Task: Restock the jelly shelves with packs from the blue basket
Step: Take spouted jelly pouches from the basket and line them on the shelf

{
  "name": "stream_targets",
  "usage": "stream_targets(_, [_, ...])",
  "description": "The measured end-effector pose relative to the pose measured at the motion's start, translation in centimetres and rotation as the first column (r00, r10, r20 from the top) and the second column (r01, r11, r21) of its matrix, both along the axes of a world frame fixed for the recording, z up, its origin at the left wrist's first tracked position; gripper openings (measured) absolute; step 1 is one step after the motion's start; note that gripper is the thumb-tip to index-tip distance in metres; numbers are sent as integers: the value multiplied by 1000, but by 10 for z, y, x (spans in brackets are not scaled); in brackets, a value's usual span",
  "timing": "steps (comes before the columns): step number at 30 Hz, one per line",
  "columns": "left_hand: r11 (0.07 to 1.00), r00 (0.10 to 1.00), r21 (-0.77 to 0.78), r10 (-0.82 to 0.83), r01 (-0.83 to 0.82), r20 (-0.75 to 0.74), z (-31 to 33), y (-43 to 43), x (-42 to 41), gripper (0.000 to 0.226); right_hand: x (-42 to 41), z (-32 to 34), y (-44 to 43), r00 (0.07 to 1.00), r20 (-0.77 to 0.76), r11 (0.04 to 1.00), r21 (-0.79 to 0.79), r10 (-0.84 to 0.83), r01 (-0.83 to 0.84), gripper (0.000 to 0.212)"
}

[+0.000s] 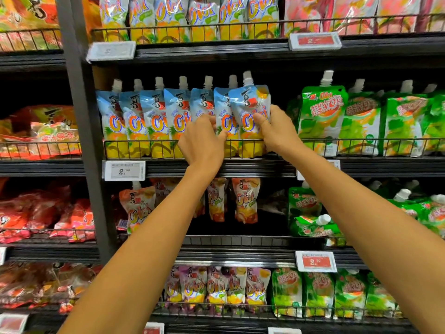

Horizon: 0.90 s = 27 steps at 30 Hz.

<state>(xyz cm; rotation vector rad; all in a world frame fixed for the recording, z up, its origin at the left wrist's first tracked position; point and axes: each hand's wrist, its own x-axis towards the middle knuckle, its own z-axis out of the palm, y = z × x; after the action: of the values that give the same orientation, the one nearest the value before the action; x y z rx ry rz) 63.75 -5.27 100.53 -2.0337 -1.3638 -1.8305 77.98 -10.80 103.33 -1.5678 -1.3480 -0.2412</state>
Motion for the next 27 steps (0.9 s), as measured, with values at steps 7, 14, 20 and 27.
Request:
stream_targets(7, [998, 998, -38, -49, 50, 45, -2, -5, -5, 28, -3, 2, 1, 983, -167, 996, -58, -71, 62, 26])
stream_targets(14, [982, 979, -50, -177, 183, 106, -15, -13, -5, 35, -10, -20, -26, 979, -199, 988, 152, 52, -21, 52])
stream_targets(20, [930, 903, 23, -362, 367, 233, -66, -47, -11, 30, -29, -87, -60, 957, -180, 882, 454, 228, -125, 25])
stream_targets(27, [742, 789, -307, -469, 596, 398, -211, -72, -22, 12, -34, -250, -87, 798, -526, 949, 259, 296, -181, 18])
